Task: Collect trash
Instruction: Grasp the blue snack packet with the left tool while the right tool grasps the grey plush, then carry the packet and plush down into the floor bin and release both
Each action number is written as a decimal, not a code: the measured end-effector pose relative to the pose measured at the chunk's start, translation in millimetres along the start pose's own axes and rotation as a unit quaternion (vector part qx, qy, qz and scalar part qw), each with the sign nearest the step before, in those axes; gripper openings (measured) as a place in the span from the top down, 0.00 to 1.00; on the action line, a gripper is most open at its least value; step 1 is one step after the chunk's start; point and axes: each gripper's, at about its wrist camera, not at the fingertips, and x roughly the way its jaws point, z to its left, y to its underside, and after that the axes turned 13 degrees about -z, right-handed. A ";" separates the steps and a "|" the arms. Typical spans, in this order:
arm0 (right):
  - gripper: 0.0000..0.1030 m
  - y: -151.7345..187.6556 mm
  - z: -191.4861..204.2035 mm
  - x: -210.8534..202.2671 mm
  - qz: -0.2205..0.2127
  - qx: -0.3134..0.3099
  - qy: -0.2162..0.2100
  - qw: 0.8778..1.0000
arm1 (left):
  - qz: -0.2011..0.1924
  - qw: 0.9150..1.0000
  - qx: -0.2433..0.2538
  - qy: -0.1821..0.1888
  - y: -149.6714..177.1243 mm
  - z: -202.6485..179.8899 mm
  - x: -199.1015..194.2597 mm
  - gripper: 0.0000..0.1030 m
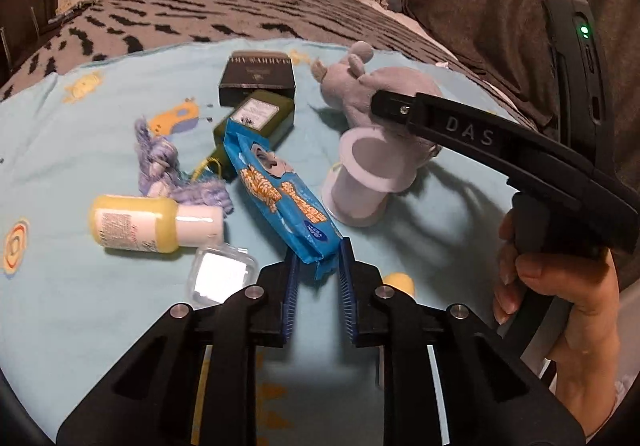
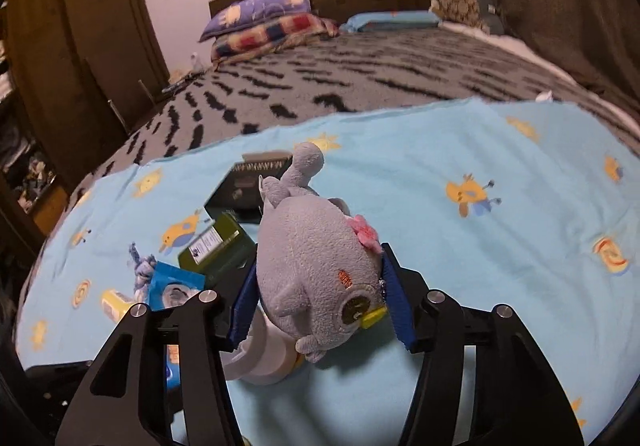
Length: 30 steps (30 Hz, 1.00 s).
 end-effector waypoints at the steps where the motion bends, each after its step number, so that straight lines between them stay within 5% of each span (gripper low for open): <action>1: 0.45 -3.5 1.2 -7.4 -0.010 -0.003 0.004 1.000 | -0.006 1.000 0.002 -0.002 -2.0 -0.2 -5.3 0.84; 13: 0.45 -30.1 23.9 -129.3 -0.071 -0.031 0.005 0.997 | -0.076 0.996 0.039 -0.003 -5.6 -25.5 -105.9 0.84; 23: 0.45 19.6 46.1 -254.9 -0.096 -0.038 -0.003 0.995 | -0.107 0.993 0.053 0.003 45.9 -37.6 -202.3 0.84; 30: 0.45 70.4 51.7 -299.2 -0.078 -0.046 -0.002 0.996 | -0.096 0.993 0.070 0.023 98.4 -54.3 -237.3 0.84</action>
